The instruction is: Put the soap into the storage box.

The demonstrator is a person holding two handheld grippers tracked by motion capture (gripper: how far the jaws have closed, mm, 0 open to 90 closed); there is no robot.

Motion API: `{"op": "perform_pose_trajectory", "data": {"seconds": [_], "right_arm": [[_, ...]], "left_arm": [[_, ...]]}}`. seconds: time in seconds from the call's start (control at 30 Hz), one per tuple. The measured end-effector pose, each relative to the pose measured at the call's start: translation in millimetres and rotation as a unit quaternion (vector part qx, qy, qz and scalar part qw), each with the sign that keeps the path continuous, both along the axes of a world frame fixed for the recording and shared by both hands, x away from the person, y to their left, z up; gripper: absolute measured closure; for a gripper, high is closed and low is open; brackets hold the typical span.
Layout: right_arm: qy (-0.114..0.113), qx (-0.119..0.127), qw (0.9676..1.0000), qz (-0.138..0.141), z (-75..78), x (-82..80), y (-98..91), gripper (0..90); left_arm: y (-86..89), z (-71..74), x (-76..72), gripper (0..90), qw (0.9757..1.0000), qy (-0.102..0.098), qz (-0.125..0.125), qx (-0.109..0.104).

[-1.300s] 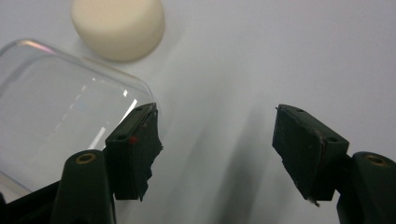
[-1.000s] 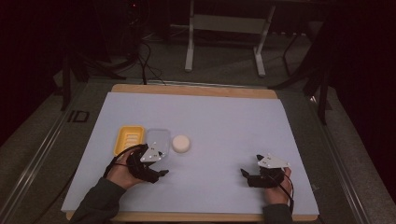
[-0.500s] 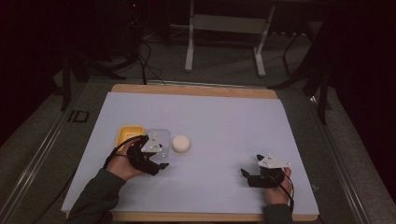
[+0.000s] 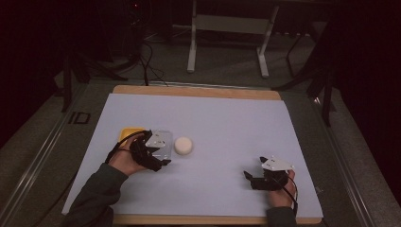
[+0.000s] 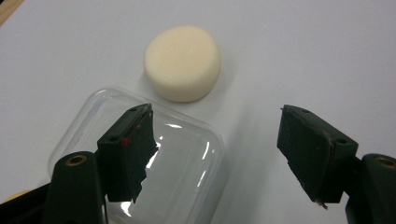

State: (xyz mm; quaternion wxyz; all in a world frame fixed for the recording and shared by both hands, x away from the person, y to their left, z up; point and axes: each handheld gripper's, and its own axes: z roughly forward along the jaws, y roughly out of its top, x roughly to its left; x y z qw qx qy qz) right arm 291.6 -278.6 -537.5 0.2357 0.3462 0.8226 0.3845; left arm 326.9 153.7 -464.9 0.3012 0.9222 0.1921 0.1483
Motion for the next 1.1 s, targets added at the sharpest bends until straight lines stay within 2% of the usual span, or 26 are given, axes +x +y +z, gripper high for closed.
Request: {"op": "perform_pose_trajectory", "data": {"seconds": [0.6, 1.1], "right_arm": [[-0.001, -0.001, 1.0000, 0.004, -0.1, -0.4, 0.4, 14.0], [-0.003, -0.002, 1.0000, 0.007, -0.2, -0.7, 0.5, 14.0]], "left_arm": [[-3.3, 8.6, 20.0, 28.7, 0.9993, 0.009, -0.010, 0.035], [-12.2, 8.4, 33.0, 28.0, 0.9984, 0.013, -0.016, 0.053]]}}
